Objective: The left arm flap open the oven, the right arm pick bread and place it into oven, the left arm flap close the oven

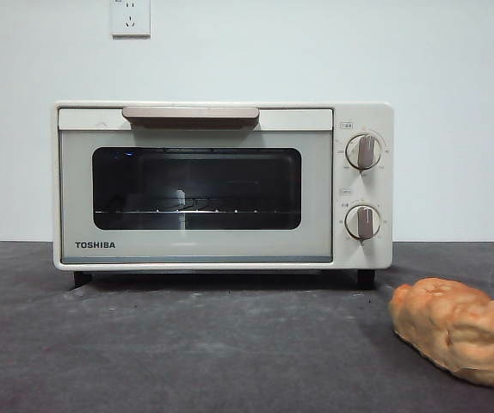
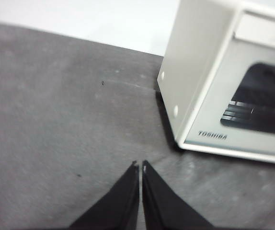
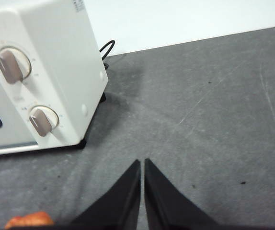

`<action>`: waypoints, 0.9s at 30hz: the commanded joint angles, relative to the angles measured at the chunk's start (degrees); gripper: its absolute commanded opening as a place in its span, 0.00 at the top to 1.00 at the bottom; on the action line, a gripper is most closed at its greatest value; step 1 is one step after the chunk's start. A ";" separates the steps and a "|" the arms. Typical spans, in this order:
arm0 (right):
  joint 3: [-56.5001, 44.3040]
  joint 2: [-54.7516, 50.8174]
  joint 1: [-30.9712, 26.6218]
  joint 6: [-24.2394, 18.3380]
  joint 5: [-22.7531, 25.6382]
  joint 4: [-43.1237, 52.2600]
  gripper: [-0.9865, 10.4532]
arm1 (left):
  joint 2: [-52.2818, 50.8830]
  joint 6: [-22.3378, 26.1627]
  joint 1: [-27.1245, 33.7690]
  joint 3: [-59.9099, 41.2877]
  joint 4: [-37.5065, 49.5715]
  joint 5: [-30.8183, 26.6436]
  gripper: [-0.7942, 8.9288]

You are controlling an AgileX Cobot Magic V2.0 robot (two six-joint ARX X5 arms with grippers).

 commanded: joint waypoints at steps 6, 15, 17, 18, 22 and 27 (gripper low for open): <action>3.17 -0.13 0.00 8.22 -3.10 0.48 0.91 | -0.09 -13.51 -0.02 4.09 -1.07 0.35 0.90; 14.75 2.49 0.00 7.15 -3.26 -5.49 0.91 | 4.07 -11.93 -0.02 17.81 -11.19 1.20 0.90; 18.08 4.55 0.00 5.95 -3.58 -7.32 0.91 | 6.16 -10.27 -0.02 21.11 -13.29 2.29 0.90; 19.80 5.75 0.00 4.81 -4.33 -8.17 0.91 | 7.43 -9.20 -0.04 22.97 -14.40 3.06 0.90; 26.67 11.26 0.00 0.90 -6.84 -12.59 0.91 | 13.35 -3.98 -0.04 30.14 -19.30 6.27 0.90; 35.50 19.67 0.02 -5.90 -10.25 -20.37 0.91 | 21.97 2.49 -0.04 38.49 -25.90 12.59 0.90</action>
